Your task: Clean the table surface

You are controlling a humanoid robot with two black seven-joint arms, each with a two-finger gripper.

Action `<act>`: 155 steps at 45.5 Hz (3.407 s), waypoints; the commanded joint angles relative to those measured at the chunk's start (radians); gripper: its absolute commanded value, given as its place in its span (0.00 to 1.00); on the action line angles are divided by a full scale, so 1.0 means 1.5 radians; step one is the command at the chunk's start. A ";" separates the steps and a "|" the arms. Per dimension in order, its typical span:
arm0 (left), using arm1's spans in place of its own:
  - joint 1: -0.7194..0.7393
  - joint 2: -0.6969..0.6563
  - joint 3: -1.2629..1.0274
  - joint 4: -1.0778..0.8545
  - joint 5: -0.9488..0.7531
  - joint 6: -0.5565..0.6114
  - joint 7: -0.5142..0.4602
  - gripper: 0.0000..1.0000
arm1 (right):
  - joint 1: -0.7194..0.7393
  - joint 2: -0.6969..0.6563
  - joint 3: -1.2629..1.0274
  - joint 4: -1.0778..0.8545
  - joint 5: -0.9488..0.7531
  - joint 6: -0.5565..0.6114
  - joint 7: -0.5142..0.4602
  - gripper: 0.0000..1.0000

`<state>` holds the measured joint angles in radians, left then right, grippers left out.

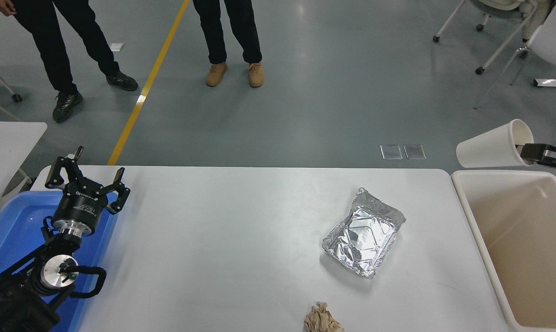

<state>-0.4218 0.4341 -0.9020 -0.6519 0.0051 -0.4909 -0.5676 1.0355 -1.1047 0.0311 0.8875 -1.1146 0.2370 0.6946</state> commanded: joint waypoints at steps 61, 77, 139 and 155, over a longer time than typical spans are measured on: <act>0.000 0.000 0.000 0.000 0.001 0.000 0.000 0.99 | -0.235 0.300 -0.005 -0.579 0.193 0.005 -0.083 0.00; 0.000 0.000 0.000 0.000 0.001 0.000 0.000 0.99 | -0.237 0.341 -0.003 -0.580 0.199 -0.003 -0.200 0.00; 0.000 0.000 0.000 0.000 0.000 0.000 0.000 0.99 | -0.252 0.412 -0.004 -0.579 0.284 -0.079 -0.316 0.05; 0.000 0.000 0.000 0.000 0.001 0.000 0.000 0.99 | -0.258 0.410 -0.001 -0.577 0.286 -0.092 -0.316 0.49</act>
<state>-0.4218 0.4341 -0.9020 -0.6519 0.0053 -0.4909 -0.5676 0.6544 -0.4878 0.0262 0.0190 -0.6890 0.1168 0.2210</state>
